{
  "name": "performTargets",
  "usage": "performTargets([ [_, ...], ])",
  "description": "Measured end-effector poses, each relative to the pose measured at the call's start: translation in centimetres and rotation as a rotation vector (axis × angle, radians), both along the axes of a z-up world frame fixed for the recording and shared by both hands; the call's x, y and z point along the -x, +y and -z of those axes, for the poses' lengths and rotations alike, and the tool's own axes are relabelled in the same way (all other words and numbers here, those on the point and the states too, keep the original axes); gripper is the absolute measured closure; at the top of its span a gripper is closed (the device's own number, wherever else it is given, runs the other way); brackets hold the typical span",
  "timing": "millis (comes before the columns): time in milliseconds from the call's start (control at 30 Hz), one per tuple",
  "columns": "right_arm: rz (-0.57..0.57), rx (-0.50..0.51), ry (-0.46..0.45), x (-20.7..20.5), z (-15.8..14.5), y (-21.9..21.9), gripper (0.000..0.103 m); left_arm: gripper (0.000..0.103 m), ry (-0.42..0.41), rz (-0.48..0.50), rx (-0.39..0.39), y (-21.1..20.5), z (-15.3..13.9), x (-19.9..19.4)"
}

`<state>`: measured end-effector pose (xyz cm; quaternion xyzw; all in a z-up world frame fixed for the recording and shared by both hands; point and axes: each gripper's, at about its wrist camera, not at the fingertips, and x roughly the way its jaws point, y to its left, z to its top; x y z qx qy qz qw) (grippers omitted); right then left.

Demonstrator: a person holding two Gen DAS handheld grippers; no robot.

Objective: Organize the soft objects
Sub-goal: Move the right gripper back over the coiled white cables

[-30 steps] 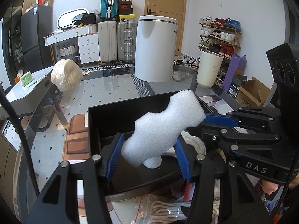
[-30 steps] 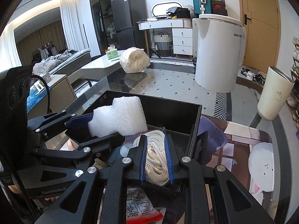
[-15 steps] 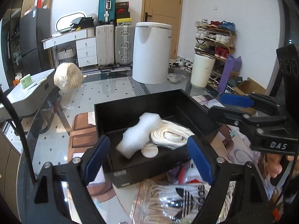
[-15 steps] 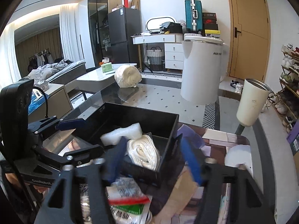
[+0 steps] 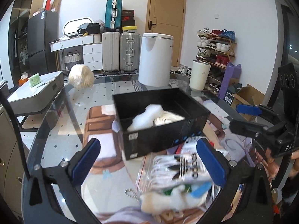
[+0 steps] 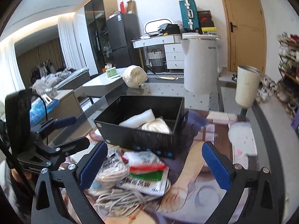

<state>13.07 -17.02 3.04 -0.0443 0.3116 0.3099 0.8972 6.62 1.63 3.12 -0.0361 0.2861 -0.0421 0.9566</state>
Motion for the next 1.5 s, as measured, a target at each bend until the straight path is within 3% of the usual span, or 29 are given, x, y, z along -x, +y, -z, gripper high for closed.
performTargets([
  [533, 0.013, 0.035, 0.084, 4.2, 3.3, -0.7, 0.001, 0.0, 0.014, -0.05, 0.024, 1.2, 1.5, 3.9],
  [833, 0.007, 0.041, 0.12, 4.7, 4.6, -0.7, 0.001, 0.0, 0.047, -0.022, 0.01, 0.5, 3.0, 4.3],
  [1033, -0.064, 0.076, 0.11, 5.4, 4.7, 0.4, 0.001, 0.0, 0.047, 0.006, -0.036, -0.4, 3.6, 4.7],
  [1333, -0.103, 0.084, 0.152, 5.4, 5.9, 1.7, 0.001, 0.0, 0.061, 0.023, -0.026, -0.6, 4.2, 5.0],
  [1500, -0.059, 0.105, 0.185, 4.8, 6.9, 2.6, 0.001, 0.0, 0.07, 0.019, -0.025, -0.5, 4.4, 5.0],
])
